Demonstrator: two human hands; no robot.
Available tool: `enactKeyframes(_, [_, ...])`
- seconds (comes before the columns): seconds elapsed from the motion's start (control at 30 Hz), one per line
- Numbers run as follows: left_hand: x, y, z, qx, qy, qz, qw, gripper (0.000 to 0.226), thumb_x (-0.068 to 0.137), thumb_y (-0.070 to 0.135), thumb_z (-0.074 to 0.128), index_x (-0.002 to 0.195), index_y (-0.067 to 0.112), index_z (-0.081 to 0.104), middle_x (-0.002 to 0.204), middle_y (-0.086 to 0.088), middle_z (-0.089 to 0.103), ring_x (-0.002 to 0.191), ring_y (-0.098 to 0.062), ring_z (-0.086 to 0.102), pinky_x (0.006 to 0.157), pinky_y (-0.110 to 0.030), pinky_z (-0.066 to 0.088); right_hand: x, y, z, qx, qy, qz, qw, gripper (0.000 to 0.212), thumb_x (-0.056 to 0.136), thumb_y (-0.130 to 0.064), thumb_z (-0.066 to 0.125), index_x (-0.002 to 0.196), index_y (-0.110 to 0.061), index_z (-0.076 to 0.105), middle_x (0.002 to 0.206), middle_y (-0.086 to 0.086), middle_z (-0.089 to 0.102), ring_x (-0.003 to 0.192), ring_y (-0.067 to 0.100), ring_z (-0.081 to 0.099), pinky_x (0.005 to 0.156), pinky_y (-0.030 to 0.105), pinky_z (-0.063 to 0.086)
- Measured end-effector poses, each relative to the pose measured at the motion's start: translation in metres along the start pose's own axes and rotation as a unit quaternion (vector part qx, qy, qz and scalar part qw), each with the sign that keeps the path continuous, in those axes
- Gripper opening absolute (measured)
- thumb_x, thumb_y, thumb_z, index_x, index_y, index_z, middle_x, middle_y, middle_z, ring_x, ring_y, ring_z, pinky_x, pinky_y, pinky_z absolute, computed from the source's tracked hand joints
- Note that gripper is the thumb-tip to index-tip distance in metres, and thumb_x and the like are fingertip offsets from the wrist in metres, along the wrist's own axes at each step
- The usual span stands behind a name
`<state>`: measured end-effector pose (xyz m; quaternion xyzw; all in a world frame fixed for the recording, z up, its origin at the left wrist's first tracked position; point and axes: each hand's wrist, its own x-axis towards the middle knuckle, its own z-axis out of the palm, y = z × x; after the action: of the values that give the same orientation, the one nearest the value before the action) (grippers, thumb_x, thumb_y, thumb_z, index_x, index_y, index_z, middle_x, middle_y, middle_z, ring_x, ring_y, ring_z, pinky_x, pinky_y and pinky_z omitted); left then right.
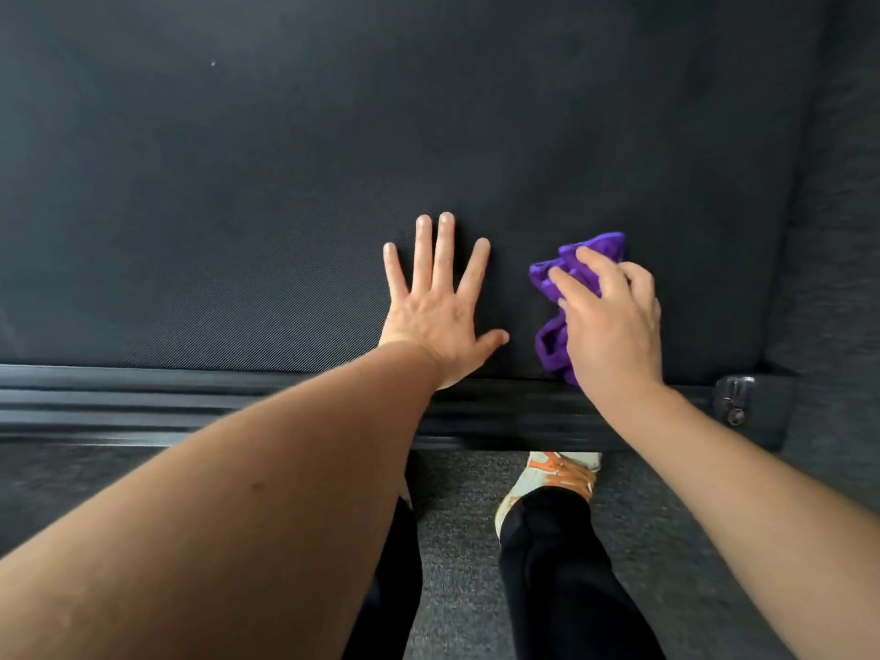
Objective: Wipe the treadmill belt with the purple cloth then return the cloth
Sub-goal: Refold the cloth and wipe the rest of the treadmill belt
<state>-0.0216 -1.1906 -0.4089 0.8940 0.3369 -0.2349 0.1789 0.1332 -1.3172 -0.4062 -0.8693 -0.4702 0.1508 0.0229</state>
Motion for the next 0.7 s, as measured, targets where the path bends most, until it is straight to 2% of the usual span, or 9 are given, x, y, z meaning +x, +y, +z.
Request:
enactKeyframes(0.1, [0.005,0.000,0.002,-0.004,-0.035,-0.010,0.999,0.105,0.087,0.080,0.037,0.157,0.026,-0.020,0.161,-0.018,-0.035,0.146,-0.038,-0.036,0.117,-0.067,-0.014,0.013,0.002,-0.002,0.036,0.026,0.069,0.997,0.032,0.095,-0.016,0.060,0.126,-0.022,0.064,0.144,0.005,0.049,0.123,0.035,0.041,0.093,0.055,0.045])
enactKeyframes(0.17, [0.006,0.000,0.002,-0.005,-0.049,-0.013,0.999,0.108,0.085,0.085,0.033,0.155,0.027,-0.025,0.159,-0.016,-0.038,0.145,-0.037,-0.040,0.116,-0.067,-0.016,0.016,-0.010,0.001,0.043,0.045,0.073,0.995,0.032,0.094,-0.016,0.061,0.125,-0.021,0.065,0.142,0.006,0.051,0.122,0.035,0.043,0.090,0.053,0.045])
enactKeyframes(0.37, [0.008,0.002,-0.001,0.009,-0.079,-0.025,0.997,0.110,0.081,0.089,0.025,0.153,0.026,-0.030,0.156,-0.016,-0.043,0.142,-0.038,-0.043,0.113,-0.066,-0.020,-0.001,-0.015,0.012,0.049,0.037,-0.065,0.996,0.041,0.085,-0.011,0.072,0.125,-0.020,0.066,0.140,0.003,0.055,0.120,0.034,0.049,0.086,0.049,0.050])
enactKeyframes(0.43, [0.009,0.003,-0.004,0.014,-0.096,-0.032,0.995,0.110,0.081,0.090,0.024,0.152,0.026,-0.032,0.155,-0.016,-0.045,0.141,-0.038,-0.045,0.112,-0.066,-0.022,-0.008,0.000,0.009,0.037,0.030,-0.077,0.996,0.042,0.086,-0.011,0.072,0.126,-0.020,0.065,0.140,0.004,0.055,0.120,0.035,0.049,0.086,0.050,0.051])
enactKeyframes(0.57, [0.011,0.005,-0.008,0.024,-0.124,-0.042,0.991,0.111,0.080,0.091,0.024,0.150,0.027,-0.033,0.153,-0.017,-0.048,0.139,-0.039,-0.047,0.113,-0.068,-0.021,-0.005,0.037,0.000,0.050,0.034,0.000,0.998,0.033,0.094,-0.018,0.060,0.127,-0.017,0.065,0.140,0.006,0.054,0.118,0.034,0.046,0.093,0.052,0.049])
enactKeyframes(0.7, [0.012,0.008,-0.011,0.034,-0.136,-0.048,0.989,0.112,0.079,0.091,0.025,0.150,0.028,-0.033,0.153,-0.017,-0.048,0.139,-0.039,-0.047,0.113,-0.068,-0.020,0.016,0.047,-0.003,0.095,0.067,0.092,0.989,0.031,0.096,-0.016,0.059,0.126,-0.014,0.066,0.139,0.008,0.054,0.118,0.036,0.046,0.096,0.053,0.048])
